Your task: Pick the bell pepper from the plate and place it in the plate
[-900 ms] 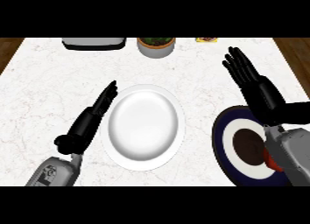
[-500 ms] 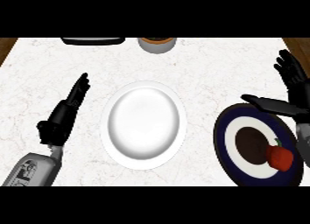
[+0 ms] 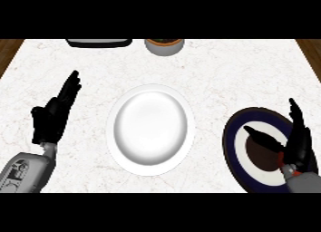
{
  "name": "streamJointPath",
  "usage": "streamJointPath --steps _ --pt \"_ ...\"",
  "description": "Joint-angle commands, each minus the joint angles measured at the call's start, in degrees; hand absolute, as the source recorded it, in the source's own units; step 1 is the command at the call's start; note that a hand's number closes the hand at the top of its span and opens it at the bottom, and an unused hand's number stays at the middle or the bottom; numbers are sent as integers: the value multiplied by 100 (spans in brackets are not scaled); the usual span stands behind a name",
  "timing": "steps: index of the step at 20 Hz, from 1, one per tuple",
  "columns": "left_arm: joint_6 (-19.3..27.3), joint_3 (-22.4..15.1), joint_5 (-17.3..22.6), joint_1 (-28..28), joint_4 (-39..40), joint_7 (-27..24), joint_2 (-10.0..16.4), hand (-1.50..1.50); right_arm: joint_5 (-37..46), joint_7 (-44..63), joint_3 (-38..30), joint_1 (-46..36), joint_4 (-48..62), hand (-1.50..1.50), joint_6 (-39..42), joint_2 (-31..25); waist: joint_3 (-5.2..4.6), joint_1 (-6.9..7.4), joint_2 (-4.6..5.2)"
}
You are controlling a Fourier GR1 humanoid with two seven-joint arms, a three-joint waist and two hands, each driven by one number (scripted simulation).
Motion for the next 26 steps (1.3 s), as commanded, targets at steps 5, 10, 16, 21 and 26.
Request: streamJointPath --steps 5,10,16,21,26 --pt "-83 193 59 -34 -3 149 39 0 1859 1906 561 531 -1067 -150 -1161 -1058 -15 -37 -45" --pt "-110 241 34 -148 -35 354 140 0 2180 3593 603 915 -1907 -150 65 -1981 -43 -122 -52" --pt "-20 235 -24 -102 9 305 16 0 1818 5491 645 1019 -3117 -150 1599 -2970 -25 -79 -31" --pt "12 69 -201 -128 -87 362 -116 0 1524 6864 460 1138 -4217 -150 2329 -3468 -3 -51 -27" --pt "-213 239 -158 143 -255 213 -48 0 1408 6968 233 912 -3959 -150 2621 -3077 14 83 0"
